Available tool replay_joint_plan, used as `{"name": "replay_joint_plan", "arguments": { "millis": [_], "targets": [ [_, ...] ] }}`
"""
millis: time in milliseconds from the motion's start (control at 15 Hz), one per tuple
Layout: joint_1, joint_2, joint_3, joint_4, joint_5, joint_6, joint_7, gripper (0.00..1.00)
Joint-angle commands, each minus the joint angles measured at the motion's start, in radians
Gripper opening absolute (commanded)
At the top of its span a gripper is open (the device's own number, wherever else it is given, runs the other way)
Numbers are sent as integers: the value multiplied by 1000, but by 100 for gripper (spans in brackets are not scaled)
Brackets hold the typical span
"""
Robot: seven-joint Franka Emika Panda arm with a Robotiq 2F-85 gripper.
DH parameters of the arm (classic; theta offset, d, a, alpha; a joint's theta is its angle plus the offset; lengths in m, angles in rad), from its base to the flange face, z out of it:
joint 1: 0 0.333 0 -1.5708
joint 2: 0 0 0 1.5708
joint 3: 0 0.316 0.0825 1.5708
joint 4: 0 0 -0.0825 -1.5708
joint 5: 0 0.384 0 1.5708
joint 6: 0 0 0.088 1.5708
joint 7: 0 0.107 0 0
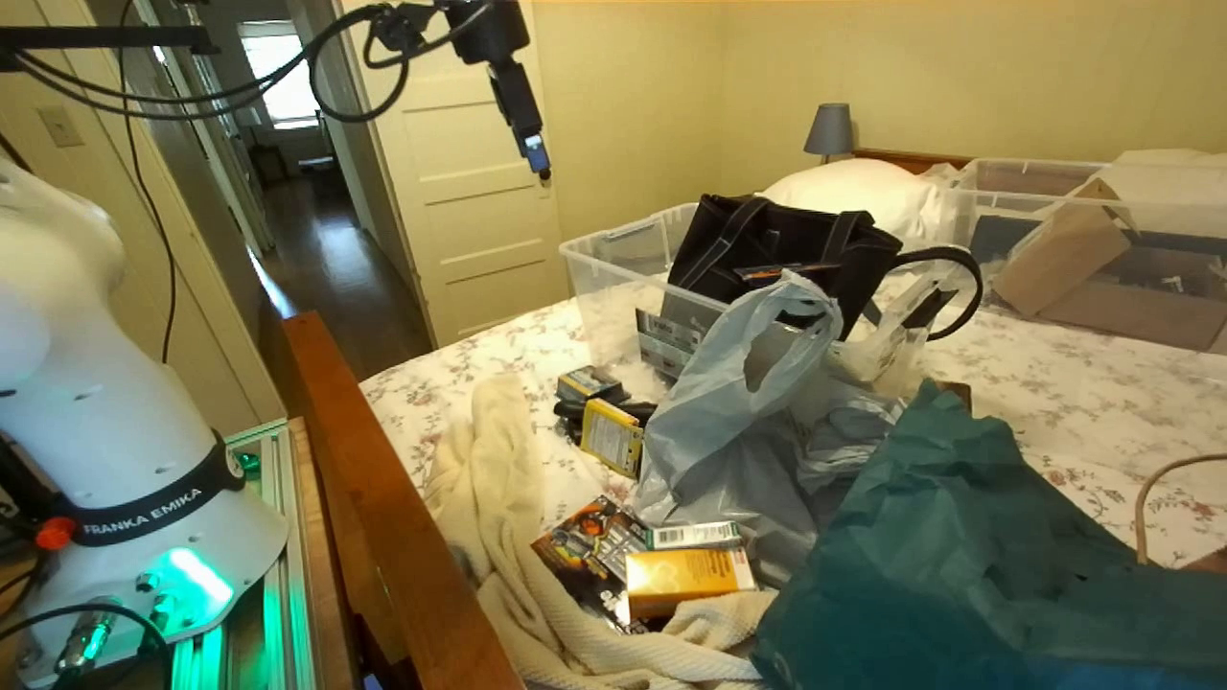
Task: Remove the book from the black bag
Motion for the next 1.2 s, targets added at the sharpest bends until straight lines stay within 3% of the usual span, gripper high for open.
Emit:
{"name": "replay_joint_plan", "arguments": {
  "millis": [0, 133, 200, 533, 1133],
  "targets": [
    [6, 200, -7, 122, 50, 99, 25, 100],
    [14, 254, -14, 162, 64, 116, 17, 100],
    [10, 180, -12, 93, 30, 108, 14, 100],
    [15, 254, -18, 153, 33, 114, 14, 100],
    [7, 496, -128, 255, 306, 267, -132, 100]
  ]
}}
